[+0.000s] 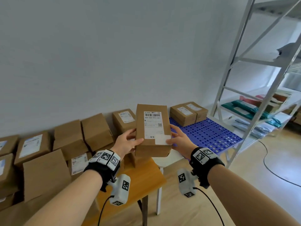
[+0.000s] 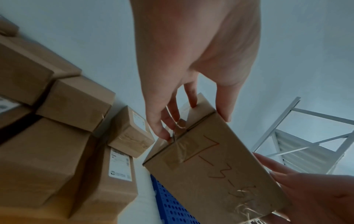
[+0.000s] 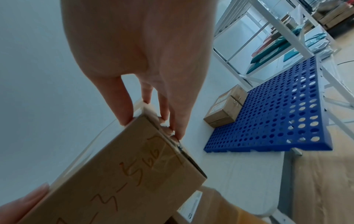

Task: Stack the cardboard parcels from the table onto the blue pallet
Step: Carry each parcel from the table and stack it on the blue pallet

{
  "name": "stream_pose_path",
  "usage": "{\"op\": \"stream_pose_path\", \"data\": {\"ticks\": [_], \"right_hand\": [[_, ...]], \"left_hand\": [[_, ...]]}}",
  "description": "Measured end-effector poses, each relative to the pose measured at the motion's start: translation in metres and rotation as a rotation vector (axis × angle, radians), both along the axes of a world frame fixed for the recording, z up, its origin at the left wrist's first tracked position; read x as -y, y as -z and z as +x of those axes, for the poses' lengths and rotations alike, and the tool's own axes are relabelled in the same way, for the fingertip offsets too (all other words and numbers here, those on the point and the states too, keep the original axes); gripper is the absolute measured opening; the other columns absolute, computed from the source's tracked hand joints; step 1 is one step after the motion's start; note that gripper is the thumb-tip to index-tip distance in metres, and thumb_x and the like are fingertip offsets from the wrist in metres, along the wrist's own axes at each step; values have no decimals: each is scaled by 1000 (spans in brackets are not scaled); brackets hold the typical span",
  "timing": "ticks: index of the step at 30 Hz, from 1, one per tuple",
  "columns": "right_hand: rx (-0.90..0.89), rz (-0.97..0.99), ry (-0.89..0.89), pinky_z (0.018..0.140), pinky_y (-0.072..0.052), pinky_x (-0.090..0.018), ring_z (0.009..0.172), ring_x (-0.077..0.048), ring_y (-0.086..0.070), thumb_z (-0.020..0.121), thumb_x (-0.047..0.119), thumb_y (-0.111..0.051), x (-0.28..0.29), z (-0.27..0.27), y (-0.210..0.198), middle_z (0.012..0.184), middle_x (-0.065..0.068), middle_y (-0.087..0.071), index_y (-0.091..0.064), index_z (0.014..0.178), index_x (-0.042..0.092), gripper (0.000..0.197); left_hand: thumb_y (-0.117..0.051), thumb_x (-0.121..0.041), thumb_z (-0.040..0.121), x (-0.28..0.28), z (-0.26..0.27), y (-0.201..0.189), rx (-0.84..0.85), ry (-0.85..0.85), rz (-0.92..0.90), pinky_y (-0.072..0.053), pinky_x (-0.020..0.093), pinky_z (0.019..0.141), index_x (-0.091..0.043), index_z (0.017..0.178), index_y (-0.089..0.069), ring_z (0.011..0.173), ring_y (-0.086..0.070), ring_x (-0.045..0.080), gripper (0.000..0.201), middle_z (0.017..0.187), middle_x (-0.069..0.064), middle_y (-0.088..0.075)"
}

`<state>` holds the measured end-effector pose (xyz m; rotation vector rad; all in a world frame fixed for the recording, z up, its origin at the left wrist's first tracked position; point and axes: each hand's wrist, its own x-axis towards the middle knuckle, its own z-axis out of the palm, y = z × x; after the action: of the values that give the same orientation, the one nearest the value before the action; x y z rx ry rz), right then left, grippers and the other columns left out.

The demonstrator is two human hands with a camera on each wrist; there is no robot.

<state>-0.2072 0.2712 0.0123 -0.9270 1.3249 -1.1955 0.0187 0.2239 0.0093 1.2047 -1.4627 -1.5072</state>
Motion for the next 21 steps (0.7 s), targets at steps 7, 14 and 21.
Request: {"op": "stream_pose_path", "data": {"ticks": [7, 14, 21], "right_hand": [[-75, 17, -108, 92, -51, -47, 115, -28, -55, 83, -11, -59, 15, -113, 9, 135, -8, -50, -32, 144, 26, 76], [-79, 48, -166, 87, -53, -42, 115, -27, -56, 83, -13, -57, 23, -199, 21, 137, -7, -49, -31, 145, 24, 76], [-118, 74, -215, 80, -54, -36, 111, -24, -55, 83, -13, -56, 53, -245, 39, 137, -5, -48, -29, 145, 26, 78]], "left_hand": [[-73, -15, 79, 2, -110, 19, -53, -91, 38, -52, 46, 90, -29, 132, -47, 106, -61, 23, 61, 122, 5, -59], [-76, -6, 74, 2, -193, 33, -99, -123, 134, -48, 56, 93, -34, 130, -45, 109, -59, 30, 70, 123, 12, -56], [-76, -3, 72, 25, -238, 48, -73, -160, 173, -46, 58, 94, -39, 135, -40, 109, -57, 30, 81, 120, 12, -55]]}}
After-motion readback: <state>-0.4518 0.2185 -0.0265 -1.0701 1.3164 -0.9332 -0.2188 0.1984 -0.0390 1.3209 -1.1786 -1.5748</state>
